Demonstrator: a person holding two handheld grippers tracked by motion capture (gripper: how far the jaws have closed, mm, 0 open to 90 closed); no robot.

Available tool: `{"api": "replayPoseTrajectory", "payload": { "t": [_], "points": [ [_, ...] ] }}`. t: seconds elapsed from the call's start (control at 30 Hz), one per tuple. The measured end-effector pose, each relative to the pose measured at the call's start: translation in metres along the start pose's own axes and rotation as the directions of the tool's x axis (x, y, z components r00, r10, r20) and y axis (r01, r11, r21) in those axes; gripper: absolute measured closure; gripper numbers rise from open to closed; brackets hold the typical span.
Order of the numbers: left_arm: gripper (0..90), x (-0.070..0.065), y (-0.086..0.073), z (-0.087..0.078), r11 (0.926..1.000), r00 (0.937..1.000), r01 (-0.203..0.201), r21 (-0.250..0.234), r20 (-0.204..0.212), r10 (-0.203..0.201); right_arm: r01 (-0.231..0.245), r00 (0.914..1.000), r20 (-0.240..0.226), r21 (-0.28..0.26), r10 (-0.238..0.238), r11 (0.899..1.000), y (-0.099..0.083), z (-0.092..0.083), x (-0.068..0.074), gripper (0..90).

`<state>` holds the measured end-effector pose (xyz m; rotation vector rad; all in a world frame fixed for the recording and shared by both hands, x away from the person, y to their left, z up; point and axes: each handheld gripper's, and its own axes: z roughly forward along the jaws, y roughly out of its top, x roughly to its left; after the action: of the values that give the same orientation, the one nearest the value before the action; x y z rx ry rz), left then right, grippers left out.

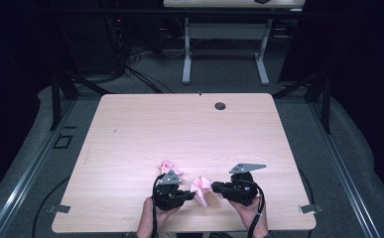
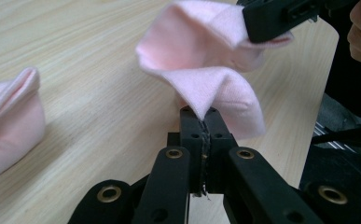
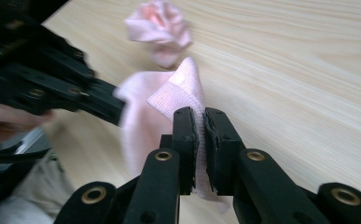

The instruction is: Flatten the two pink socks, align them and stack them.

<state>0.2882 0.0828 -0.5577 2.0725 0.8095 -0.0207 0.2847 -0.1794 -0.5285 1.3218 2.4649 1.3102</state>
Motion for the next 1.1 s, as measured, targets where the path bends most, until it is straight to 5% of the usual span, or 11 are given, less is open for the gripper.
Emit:
{"api": "replayPoseTrajectory", "payload": {
  "t": [0.17,0.23,0.43,0.53,0.73,0.9,0.97,1.1],
  "points": [
    [89.1,0.008,0.001,-0.005,0.9976,0.9988,0.048,0.050,0.011,-0.048,-0.060,0.9975,0.038,0.019,0.059,0.998,-0.006,-0.002,-0.012,82.5],
    [86.3,0.013,0.001,-0.006,0.9950,0.9975,0.071,0.070,-0.008,-0.070,-0.102,0.9927,0.067,0.028,0.100,0.994,-0.009,0.001,-0.019,76.0],
    [62.5,0.020,0.003,-0.011,0.9908,0.9916,0.108,0.082,-0.080,-0.102,-0.134,0.9843,0.121,0.042,0.128,0.990,-0.012,0.002,-0.028,60.1],
    [52.9,0.021,0.002,-0.016,0.9884,0.9859,0.126,0.085,-0.121,-0.115,-0.068,0.9877,0.143,0.023,0.064,0.997,-0.011,-0.007,-0.028,54.8],
    [46.4,0.016,0.004,-0.016,0.9846,0.9781,0.142,0.101,-0.167,-0.124,-0.035,0.9908,0.132,0.033,0.030,0.999,-0.007,-0.012,-0.030,52.6],
    [42.8,0.009,0.006,-0.009,0.9859,0.9725,0.129,0.107,-0.208,-0.105,-0.021,0.9821,0.188,0.036,0.014,0.999,0.003,-0.010,-0.045,54.0],
    [42.8,0.006,0.006,-0.002,0.9842,0.9629,0.128,0.122,-0.253,-0.094,0.020,0.9772,0.210,0.062,-0.033,0.998,0.013,0.000,-0.054,54.2],
    [43.9,0.002,0.007,0.005,0.9834,0.9583,0.108,0.146,-0.278,-0.064,0.065,0.9680,0.233,0.123,-0.092,0.990,0.019,0.016,-0.058,54.2]
  ]
}}
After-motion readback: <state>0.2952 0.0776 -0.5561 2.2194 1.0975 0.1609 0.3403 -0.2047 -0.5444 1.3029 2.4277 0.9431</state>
